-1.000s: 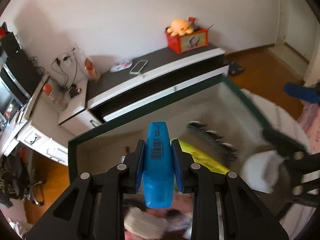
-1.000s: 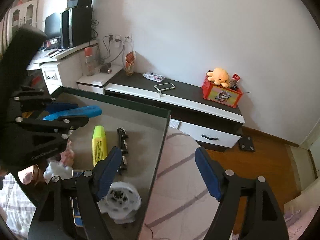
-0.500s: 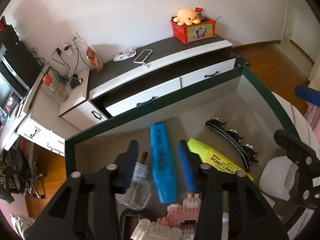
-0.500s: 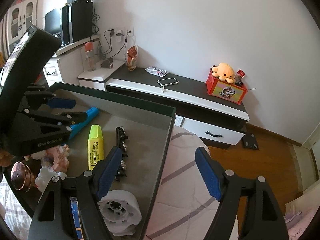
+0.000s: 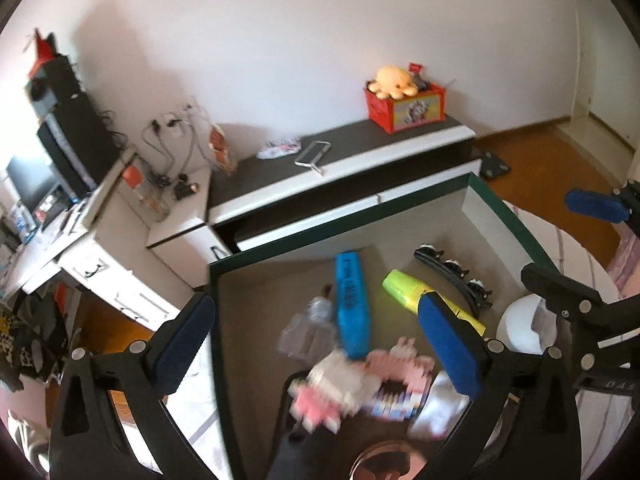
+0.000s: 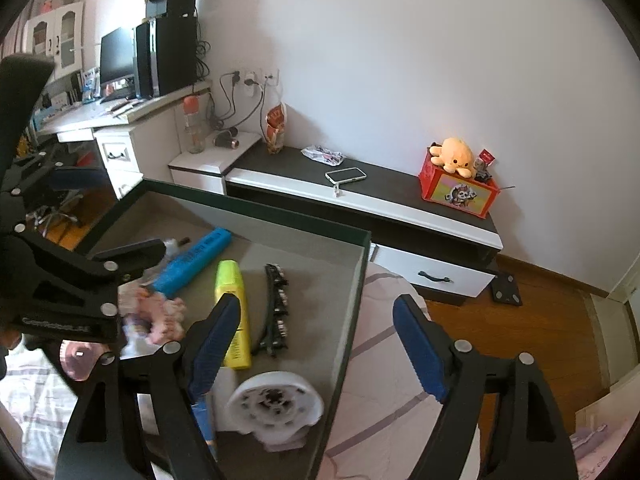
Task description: Organize rigid objects
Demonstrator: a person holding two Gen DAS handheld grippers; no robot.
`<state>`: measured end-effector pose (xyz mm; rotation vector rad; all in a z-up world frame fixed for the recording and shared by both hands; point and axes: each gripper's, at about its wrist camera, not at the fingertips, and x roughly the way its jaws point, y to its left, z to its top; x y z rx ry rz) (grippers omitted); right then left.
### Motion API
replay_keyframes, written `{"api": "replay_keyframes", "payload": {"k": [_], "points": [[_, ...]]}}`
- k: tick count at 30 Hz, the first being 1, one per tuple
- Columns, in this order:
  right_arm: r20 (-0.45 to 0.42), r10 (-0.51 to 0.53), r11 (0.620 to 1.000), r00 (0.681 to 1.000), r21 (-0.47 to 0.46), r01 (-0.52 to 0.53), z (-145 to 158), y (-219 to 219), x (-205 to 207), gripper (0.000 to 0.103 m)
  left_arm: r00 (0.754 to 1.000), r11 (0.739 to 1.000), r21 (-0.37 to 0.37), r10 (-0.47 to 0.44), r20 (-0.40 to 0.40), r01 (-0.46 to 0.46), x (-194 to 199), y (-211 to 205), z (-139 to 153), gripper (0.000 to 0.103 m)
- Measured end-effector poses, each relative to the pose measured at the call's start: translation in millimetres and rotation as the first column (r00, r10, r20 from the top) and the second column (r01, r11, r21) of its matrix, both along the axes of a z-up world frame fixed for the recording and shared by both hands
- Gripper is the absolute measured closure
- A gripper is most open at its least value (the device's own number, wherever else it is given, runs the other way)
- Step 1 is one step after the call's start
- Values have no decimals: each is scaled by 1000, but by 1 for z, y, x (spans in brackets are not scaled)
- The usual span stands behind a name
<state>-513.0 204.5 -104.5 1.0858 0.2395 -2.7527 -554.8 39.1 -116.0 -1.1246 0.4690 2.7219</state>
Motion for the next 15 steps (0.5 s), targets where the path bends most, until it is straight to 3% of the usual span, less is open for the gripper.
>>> {"api": "replay_keyframes", "payload": {"k": [4,5,15], "points": [[-14,15,1000,1000,-19,-15,9,-10,13,11,1000,1000,14,17,-22,-16,21,-13,9,0],[-29,22,1000,999,-10,-22,12,-15,18,0,999,1000,22,11,-30,-11,28,-15,11,0],[-78,34,999,996,5,-33,26,-33,60,0,998,996,91,26,-63,-20,84,-43,24,0]]}}
